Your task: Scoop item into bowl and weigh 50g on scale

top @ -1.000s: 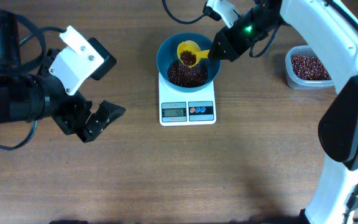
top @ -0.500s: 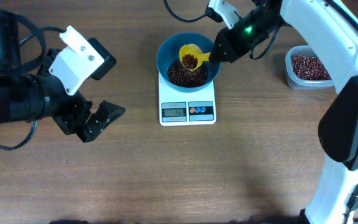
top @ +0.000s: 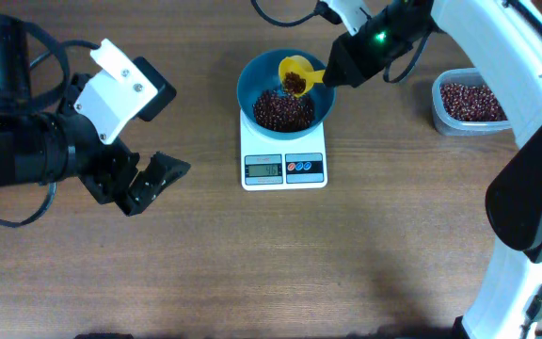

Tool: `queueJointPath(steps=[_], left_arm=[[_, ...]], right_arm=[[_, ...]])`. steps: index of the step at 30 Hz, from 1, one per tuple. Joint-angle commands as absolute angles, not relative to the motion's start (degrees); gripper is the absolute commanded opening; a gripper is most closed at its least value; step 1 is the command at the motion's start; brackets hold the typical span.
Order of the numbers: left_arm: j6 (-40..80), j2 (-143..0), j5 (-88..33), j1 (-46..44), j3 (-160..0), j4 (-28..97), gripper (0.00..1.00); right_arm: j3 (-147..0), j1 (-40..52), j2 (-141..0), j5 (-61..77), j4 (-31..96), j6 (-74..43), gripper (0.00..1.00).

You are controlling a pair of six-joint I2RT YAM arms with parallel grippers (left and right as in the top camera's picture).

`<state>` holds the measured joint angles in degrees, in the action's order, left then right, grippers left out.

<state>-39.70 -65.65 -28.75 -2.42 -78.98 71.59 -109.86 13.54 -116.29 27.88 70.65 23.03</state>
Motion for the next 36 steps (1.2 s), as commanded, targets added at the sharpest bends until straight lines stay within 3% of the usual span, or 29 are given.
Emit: queueJointPath(steps=[1, 9, 25, 36], left_arm=[[-40.8, -65.7, -30.0, -2.5, -79.5, 71.7, 0.99], [-40.8, -65.7, -30.0, -2.5, -79.5, 71.7, 0.99], [-40.8, -65.7, -30.0, -2.5, -79.5, 71.7, 0.99], [-40.8, -65.7, -30.0, -2.5, -79.5, 71.7, 0.99]], right_arm=[[-112.0, 13.5, -113.7, 31.6, 70.7, 23.0, 0.04], [-112.0, 10.4, -113.6, 41.0, 74.2, 23.0, 0.04], [-112.0, 8.9, -113.6, 45.1, 74.8, 23.0, 0.04], [-112.0, 3.6, -113.6, 62.2, 74.8, 21.7, 0.04]])
